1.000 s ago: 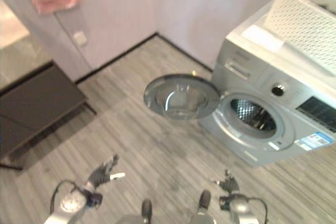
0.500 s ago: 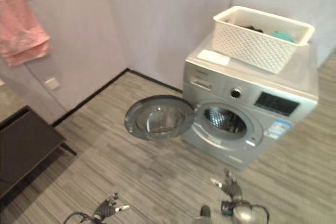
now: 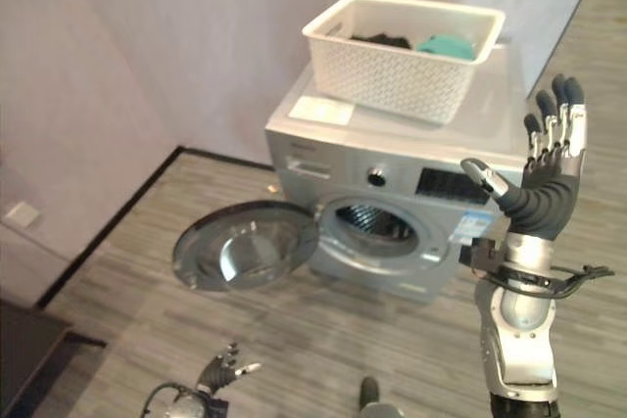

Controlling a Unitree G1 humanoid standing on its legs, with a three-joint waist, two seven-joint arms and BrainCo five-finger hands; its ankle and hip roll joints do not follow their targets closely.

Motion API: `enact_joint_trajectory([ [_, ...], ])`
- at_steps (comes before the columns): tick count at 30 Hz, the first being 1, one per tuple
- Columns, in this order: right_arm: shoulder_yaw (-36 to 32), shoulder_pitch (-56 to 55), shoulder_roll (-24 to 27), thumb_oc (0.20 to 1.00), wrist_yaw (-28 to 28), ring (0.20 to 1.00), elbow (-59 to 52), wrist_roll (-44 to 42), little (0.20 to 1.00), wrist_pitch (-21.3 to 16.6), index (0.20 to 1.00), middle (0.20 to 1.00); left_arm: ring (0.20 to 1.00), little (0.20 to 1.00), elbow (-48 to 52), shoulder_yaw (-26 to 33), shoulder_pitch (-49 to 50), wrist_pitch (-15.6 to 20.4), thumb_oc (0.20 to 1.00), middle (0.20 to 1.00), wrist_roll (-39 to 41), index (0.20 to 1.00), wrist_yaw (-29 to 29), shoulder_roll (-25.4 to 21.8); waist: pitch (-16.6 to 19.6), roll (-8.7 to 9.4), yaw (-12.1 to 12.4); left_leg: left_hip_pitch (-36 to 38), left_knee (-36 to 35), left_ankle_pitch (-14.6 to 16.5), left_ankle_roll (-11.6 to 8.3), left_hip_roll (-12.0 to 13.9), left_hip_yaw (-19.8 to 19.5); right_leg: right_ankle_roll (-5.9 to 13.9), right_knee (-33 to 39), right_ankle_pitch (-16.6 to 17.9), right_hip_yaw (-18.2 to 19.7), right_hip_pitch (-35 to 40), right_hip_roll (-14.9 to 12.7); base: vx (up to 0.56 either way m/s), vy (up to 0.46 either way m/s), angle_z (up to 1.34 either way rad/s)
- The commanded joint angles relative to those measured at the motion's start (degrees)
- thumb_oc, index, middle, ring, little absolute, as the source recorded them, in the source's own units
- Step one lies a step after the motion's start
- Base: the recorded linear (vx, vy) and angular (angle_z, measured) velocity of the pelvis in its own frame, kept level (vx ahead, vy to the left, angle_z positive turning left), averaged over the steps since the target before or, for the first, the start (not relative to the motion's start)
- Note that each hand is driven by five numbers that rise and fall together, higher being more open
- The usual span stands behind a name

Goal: Grab the laundry basket,head to the washer,open it,put in the laundry and shut it.

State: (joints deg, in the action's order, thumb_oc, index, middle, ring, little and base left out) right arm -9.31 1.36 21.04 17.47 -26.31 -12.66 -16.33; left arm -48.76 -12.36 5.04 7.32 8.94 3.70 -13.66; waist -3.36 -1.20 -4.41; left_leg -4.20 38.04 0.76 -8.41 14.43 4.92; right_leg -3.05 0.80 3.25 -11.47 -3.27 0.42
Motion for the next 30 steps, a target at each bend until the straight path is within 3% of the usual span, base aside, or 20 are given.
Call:
enact_joint_trajectory([
  [1,-0.18,1.93,1.9,1.0,0.67,1.0,-0.38,-0.77,1.0,-3.28,1.0,1.0,1.0,1.0,4.79,-0.75,-0.88,2.11,1.0,1.0,0.87,1.0,1.89,-3.05,-1.4,1.91,0.98,-1.65,-0.3,-1.82,5.76,-4.92,1.15,4.1,-1.48,-4.46,3.37,-0.25,-1.43,0.13,-0.019,-0.55],
  [2,0.3,1.64,2.37,1.0,0.3,1.0,-0.21,-1.2,1.0,-3.0,1.0,1.0,1.0,1.0,5.43,-0.53,-0.94,2.22,1.0,1.0,1.53,1.0,2.15,-2.9,-1.62,2.18,1.38,-3.14,-2.24,-0.17,5.93,-4.02,1.54,4.49,-1.05,-4.99,3.8,0.66,-1.66,0.21,0.088,-0.35],
  [3,0.03,1.26,3.19,1.0,-0.45,1.0,0.57,-2.08,1.0,-2.86,1.0,1.0,1.0,1.0,6.78,-0.53,-0.8,2.5,1.0,1.0,2.17,1.0,2.2,-2.99,-1.58,2.79,1.71,-4.3,-10.59,2.25,5.91,-2.6,3.74,5.83,0.27,-5.25,3.72,2.04,-2.99,0.2,0.166,0.0],
  [4,-0.11,1.41,3.75,1.0,-0.46,1.0,1.09,-1.98,1.0,-2.7,1.0,1.0,1.0,1.0,8.04,-0.93,-0.55,2.64,1.0,1.0,2.35,1.0,2.03,-3.17,-1.8,2.83,2.08,-5.15,-16.57,2.53,5.5,-2.13,5.38,6.34,0.71,-5.39,3.36,2.84,-3.94,0.15,0.157,0.04],
  [8,0.3,1.44,3.53,1.0,-0.69,1.0,2.13,-1.52,1.0,-2.25,1.0,1.0,1.0,1.0,8.73,-0.76,-0.22,2.7,1.0,1.0,1.99,1.0,2.34,-3.35,-2.69,2.3,3.71,-7.0,-27.74,-2.27,3.47,-3.68,6.15,7.17,1.44,-5.6,3.33,4.23,-5.1,0.1,0.181,0.12],
  [9,1.37,0.91,2.63,1.0,-1.62,1.0,2.54,-0.64,1.0,-1.5,1.0,1.0,1.0,1.0,7.46,0.15,0.47,2.73,1.0,1.0,1.86,1.0,2.55,-2.74,-1.93,0.79,3.63,-4.56,-31.05,-0.97,3.37,-4.92,5.8,8.4,2.03,-5.91,3.18,4.89,-5.51,0.13,0.205,-0.19],
  [11,1.68,0.38,2.46,1.0,-2.25,1.0,2.63,-0.76,1.0,-1.28,1.0,1.0,1.0,1.0,7.29,0.23,1.18,2.68,1.0,1.0,1.65,1.0,2.36,-2.69,-1.38,0.29,3.52,-3.45,-31.5,-0.61,3.45,-5.58,6.3,8.72,2.11,-5.9,3.12,5.56,-6.24,0.19,0.26,-0.33],
  [12,2.77,0.51,1.81,1.0,-3.21,1.0,3.19,-1.14,1.0,-0.74,1.0,1.0,1.0,1.0,6.97,0.34,2.26,2.6,1.0,1.0,1.2,1.0,2.11,-2.82,-0.93,-0.61,3.8,-1.68,-31.3,1.18,4.29,-7.1,7.2,9.52,1.62,-6.2,3.58,6.5,-7.98,0.18,0.283,-0.22],
  [16,4.62,0.34,0.04,1.0,-4.98,1.0,3.79,-3.44,1.0,-1.0,1.0,1.0,1.0,1.0,6.38,0.33,2.76,2.47,1.0,1.0,1.11,1.0,1.5,-3.17,-0.15,-1.38,4.56,-0.26,-31.81,2.32,6.15,-9.64,7.68,10.42,-1.13,-6.68,3.66,6.3,-10.33,0.16,0.31,-0.13],
  [17,5.74,0.47,-0.96,1.0,-5.17,1.0,3.98,-3.71,1.0,-1.01,1.0,1.0,1.0,1.0,5.46,0.14,2.28,2.43,1.0,1.0,0.87,1.0,1.67,-3.17,0.07,-1.86,4.59,0.82,-32.51,3.24,7.5,-10.97,7.6,10.8,-4.76,-7.31,3.69,5.49,-11.35,0.06,0.165,0.07],
  [18,5.75,0.47,-0.98,1.0,-5.17,1.0,3.97,-3.71,1.0,-1.01,1.0,1.0,1.0,1.0,5.41,0.15,2.26,2.45,1.0,1.0,0.86,1.0,1.68,-3.16,0.06,-1.8,4.61,0.86,-32.55,3.26,7.57,-11.06,7.64,10.86,-5.12,-7.52,3.76,5.32,-11.46,0.09,0.329,0.04],
  [19,6.16,0.68,-1.27,1.0,-5.7,1.0,3.03,-3.85,1.0,-1.07,1.0,1.0,1.0,1.0,5.18,-0.32,1.54,2.22,1.0,1.0,0.52,1.0,1.75,-3.44,-0.65,-2.11,4.0,1.8,-32.31,4.42,9.18,-12.34,7.01,11.19,-11.94,-8.09,4.39,3.02,-11.85,0.02,0.171,-0.02],
  [22,5.73,1.05,-1.23,1.0,-5.74,1.0,1.93,-3.31,1.0,-1.29,1.0,1.0,1.0,1.0,4.52,-0.32,0.57,2.0,1.0,1.0,0.43,1.0,2.05,-3.58,-1.36,-2.31,3.4,2.07,-31.59,5.23,10.63,-13.05,6.77,11.22,-17.92,-7.43,5.75,-0.16,-11.85,0.03,0.183,0.12],
  [24,4.55,1.01,-1.67,1.0,-5.51,1.0,0.59,-3.2,1.0,-1.66,1.0,1.0,1.0,1.0,3.74,-0.24,0.08,2.13,1.0,1.0,-0.24,1.0,2.31,-3.4,-1.46,-2.3,2.81,3.36,-32.0,6.02,11.36,-13.9,6.57,11.25,-18.28,-6.2,6.37,-1.66,-12.23,0.08,0.121,0.11],
  [30,-2.96,0.87,-1.73,1.0,-1.25,1.0,-2.33,-1.52,1.0,-3.12,1.0,1.0,1.0,1.0,-0.15,-0.01,-3.38,2.4,1.0,1.0,-0.42,1.0,3.3,-1.62,-1.31,-1.23,0.79,4.2,-32.32,7.71,11.0,-14.13,4.73,13.03,-7.79,1.22,9.48,-5.27,-15.34,0.07,-0.055,0.04],
])
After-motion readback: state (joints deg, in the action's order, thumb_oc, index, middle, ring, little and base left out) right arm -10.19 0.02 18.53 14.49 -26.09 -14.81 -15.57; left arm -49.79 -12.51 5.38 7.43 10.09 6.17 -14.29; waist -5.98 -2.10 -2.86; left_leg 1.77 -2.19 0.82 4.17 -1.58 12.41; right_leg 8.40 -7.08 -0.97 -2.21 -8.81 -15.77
